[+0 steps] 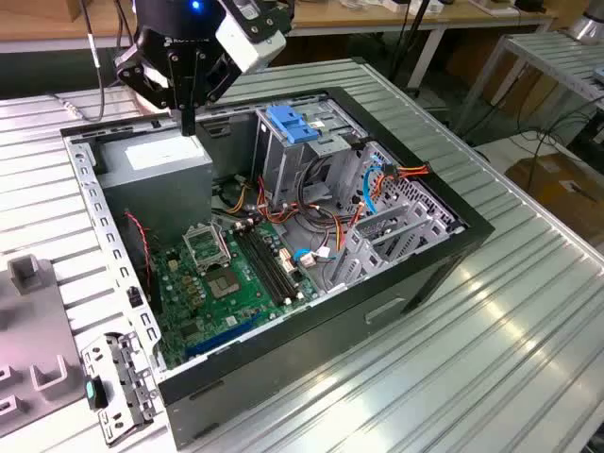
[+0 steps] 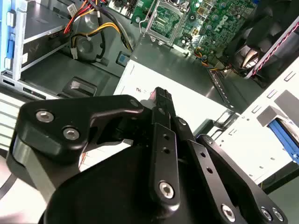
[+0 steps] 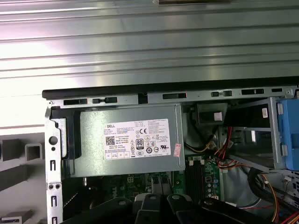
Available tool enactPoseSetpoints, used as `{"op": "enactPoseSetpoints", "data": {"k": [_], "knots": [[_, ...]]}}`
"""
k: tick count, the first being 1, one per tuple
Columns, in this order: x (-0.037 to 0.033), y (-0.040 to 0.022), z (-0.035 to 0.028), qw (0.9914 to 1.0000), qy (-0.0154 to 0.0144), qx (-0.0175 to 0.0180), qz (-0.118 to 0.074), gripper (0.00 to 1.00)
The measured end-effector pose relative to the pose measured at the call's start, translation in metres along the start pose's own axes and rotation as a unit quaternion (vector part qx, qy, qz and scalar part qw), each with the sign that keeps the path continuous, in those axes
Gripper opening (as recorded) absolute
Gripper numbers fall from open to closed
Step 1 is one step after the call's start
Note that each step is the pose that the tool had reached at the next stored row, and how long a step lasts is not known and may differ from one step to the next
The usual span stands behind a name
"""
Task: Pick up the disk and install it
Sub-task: 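Reach for the disk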
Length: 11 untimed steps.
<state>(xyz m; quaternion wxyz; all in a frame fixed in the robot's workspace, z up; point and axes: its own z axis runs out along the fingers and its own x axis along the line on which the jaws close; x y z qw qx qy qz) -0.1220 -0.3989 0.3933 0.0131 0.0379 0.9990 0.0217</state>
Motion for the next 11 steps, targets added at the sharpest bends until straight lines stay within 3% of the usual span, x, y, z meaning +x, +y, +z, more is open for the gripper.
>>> {"op": "enactPoseSetpoints", "data": {"k": [11], "knots": [[0.0017,-0.0001,0.0000,1.00000,0.0000,0.0000,0.000,0.11]]}}
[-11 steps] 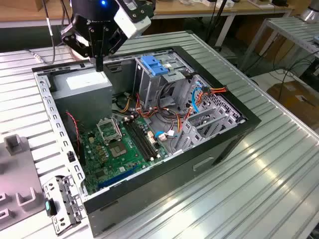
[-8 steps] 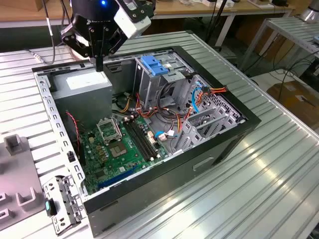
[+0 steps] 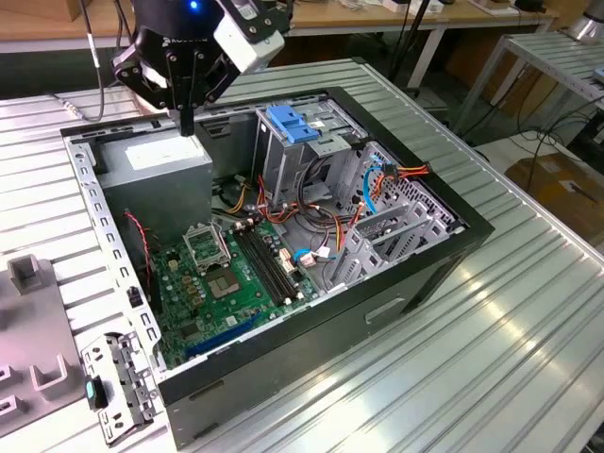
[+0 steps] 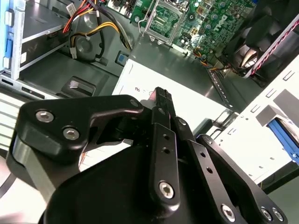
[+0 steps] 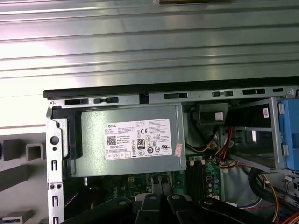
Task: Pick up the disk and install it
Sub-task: 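Reach for the disk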
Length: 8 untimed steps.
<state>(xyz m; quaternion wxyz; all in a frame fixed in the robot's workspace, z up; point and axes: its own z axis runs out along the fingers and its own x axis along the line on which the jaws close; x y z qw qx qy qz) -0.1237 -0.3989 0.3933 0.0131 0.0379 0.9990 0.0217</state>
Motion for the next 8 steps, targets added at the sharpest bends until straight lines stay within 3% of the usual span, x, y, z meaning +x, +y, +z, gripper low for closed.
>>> {"op": "enactPoseSetpoints", "data": {"k": [8], "knots": [[0.0019,-0.0001,-0.0001,1.00000,0.0000,0.0000,0.000,0.11]]}}
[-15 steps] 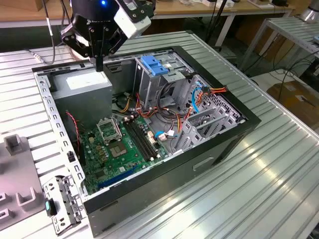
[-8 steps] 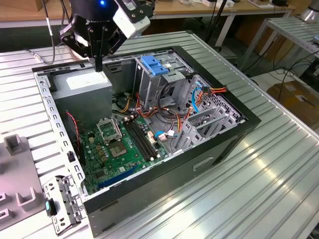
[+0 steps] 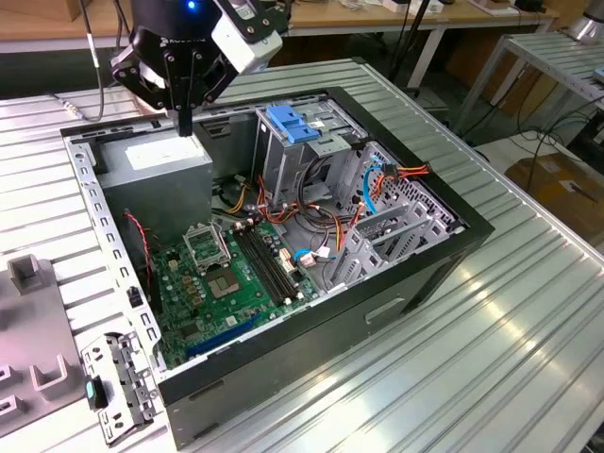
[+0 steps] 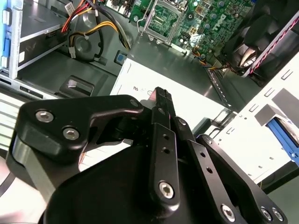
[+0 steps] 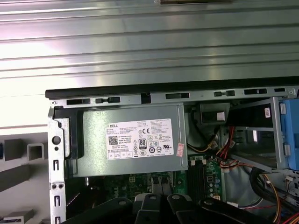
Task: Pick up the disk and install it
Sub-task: 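Reach for the disk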
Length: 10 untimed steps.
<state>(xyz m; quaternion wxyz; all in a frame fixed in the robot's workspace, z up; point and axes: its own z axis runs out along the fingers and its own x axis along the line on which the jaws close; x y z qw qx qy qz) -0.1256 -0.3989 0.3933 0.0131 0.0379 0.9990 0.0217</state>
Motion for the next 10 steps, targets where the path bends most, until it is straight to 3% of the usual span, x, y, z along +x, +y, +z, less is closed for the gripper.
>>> {"op": "enactPoseSetpoints", "data": {"k": [10], "knots": [[0.0058,-0.0005,-0.0002,1.00000,0.0000,0.0000,0.000,0.11]]}}
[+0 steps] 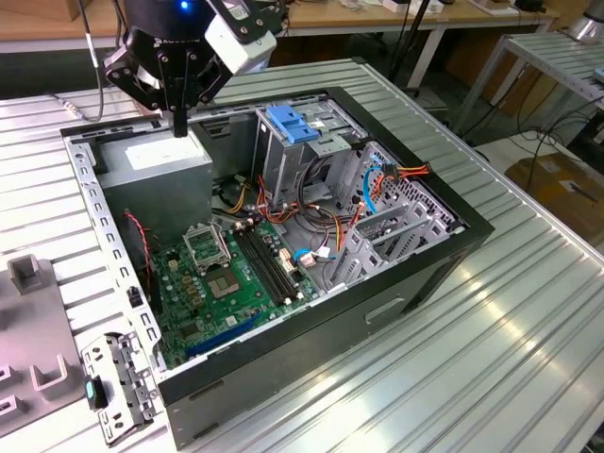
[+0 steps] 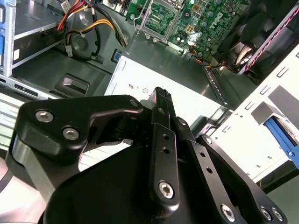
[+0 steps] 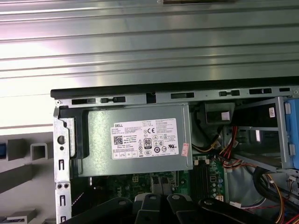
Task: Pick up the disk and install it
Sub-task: 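Reach for the disk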
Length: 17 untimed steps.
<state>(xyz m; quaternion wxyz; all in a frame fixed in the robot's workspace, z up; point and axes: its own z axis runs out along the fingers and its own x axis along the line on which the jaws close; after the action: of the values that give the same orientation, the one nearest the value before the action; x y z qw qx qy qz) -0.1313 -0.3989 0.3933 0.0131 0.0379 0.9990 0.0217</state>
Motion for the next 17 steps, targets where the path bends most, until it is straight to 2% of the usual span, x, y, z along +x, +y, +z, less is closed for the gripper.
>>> {"op": "enactPoseSetpoints", "data": {"k": [17], "knots": [[0.0060,-0.0004,-0.0001,1.00000,0.0000,0.0000,0.000,0.11]]}}
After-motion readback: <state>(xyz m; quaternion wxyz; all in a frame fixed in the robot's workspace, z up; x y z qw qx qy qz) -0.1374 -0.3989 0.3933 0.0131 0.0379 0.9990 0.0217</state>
